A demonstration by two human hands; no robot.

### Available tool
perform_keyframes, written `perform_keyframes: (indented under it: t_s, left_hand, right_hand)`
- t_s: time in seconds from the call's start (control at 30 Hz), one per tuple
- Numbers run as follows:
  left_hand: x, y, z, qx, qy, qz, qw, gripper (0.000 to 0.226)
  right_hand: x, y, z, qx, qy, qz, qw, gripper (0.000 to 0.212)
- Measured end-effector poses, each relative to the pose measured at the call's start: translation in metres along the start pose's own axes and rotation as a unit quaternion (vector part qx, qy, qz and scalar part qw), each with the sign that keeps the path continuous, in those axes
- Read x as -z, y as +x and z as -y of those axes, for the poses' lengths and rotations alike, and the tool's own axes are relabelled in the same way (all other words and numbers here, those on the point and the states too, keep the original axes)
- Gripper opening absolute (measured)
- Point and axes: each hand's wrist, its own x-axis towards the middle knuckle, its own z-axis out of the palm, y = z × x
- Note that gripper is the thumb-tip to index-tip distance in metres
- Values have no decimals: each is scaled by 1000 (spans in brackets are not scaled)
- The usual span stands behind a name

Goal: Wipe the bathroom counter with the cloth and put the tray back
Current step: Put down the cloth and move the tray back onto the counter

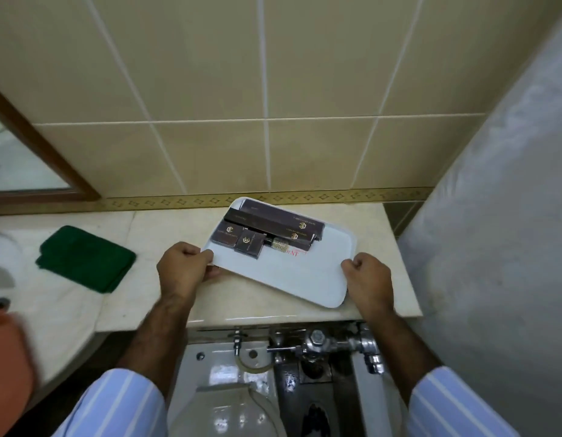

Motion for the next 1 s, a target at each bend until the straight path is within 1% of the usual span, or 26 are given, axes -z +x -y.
perform_keyframes:
  t_s: [0.13,0.23,0.3,0.5,0.67,0.73,0.8,0.83,0.87,0.93,1.0]
  left_hand:
    - [25,4,16,27,-31,-10,999,6]
    - [31,8,27,43,-35,-20,998,7]
    - [30,12,33,50,-36,-25,998,8]
    - [19,35,35,61,-20,-35,997,6]
    - [15,49,34,48,49,-43,997,11]
    - [17,50,31,47,67,-18,997,15]
    - [29,55,26,29,99,12,995,29]
    - [38,61,22,9,129,9,992,36]
    - [49,67,18,-15,166,-13,986,41]
    - [78,83,13,-63,220,-81,970,38]
    - [116,104,13,-99,229,-144,958,32]
  right_hand:
    - [-26,26,27,38,-89,10,995,25]
    - [-44,43,38,70,-151,3,986,29]
    - [-54,53,43,77,-170,-1,982,30]
    - [-71,78,50,65,-162,-13,985,29]
    - [-84,94,51,68,-144,-33,987,26]
    - [-85,92,50,74,-147,-43,985,24]
    - [-87,83,57,119,-152,-66,979,28]
    - [-89,76,65,164,-148,-79,972,33]
    - [-93,69,78,219,-139,-92,961,36]
    - [-108,47,110,339,-111,-91,930,35]
    - [-136,17,149,442,-70,-41,893,32]
